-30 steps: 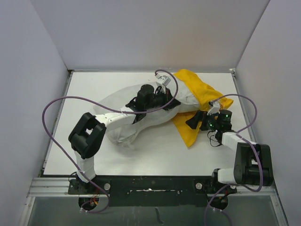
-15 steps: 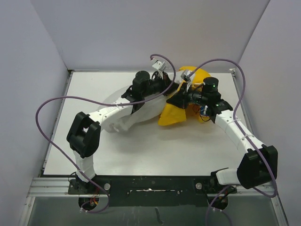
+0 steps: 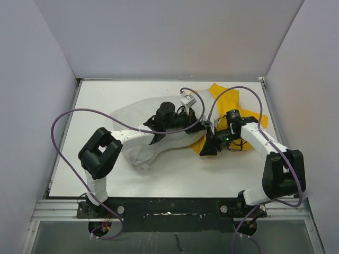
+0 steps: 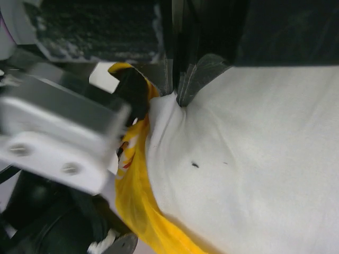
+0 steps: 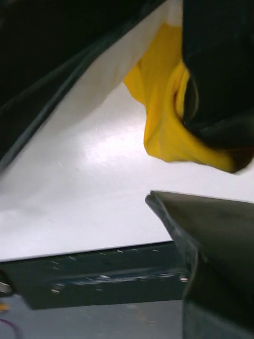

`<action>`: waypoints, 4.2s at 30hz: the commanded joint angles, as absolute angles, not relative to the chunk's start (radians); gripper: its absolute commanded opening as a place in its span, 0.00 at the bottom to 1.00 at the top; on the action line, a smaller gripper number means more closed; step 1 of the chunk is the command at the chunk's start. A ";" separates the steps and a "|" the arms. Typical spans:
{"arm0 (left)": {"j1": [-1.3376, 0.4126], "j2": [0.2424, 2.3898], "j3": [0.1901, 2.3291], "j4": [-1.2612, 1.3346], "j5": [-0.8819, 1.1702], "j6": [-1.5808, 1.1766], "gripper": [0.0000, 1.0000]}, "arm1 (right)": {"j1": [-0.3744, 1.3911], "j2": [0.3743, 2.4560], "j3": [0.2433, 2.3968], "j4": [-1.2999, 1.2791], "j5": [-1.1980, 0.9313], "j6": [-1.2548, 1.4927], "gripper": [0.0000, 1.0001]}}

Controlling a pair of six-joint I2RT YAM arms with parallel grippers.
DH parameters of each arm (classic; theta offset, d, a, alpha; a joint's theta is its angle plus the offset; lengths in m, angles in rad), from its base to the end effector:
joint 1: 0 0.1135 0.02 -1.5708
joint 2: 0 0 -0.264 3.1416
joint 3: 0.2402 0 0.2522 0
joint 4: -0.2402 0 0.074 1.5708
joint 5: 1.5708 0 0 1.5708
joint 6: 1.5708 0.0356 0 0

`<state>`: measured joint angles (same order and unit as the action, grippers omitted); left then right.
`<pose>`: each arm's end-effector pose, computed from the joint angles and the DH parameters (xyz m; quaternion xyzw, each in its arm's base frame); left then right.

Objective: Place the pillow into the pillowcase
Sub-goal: Stuff the pillow into the pillowcase.

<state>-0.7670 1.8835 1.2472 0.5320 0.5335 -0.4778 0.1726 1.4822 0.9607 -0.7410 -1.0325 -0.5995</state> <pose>0.3028 -0.3170 0.2565 0.2779 0.6838 -0.5355 0.4104 0.2577 0.0760 0.2186 -0.3938 0.7676 0.4484 0.2338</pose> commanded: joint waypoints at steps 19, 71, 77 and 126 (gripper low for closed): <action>-0.735 1.539 0.964 0.439 0.650 -0.453 0.63 | -0.080 1.155 1.421 -1.043 -0.813 -0.617 0.93; -0.656 1.660 0.996 0.711 0.623 0.004 0.00 | 0.180 1.748 1.664 -0.783 -0.655 -0.166 0.00; -0.630 1.692 0.998 0.748 0.550 -0.130 0.20 | 0.158 1.736 1.642 -0.887 -0.685 -0.313 0.30; -1.027 1.700 1.092 0.273 -0.006 0.541 0.00 | 0.038 1.207 1.093 -0.762 -0.448 -0.550 0.00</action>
<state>-1.0908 1.7836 1.0519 0.2543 -0.1905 0.6758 0.0334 1.2327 0.9943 -0.7898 -0.3428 -0.5369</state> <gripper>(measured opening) 0.032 0.018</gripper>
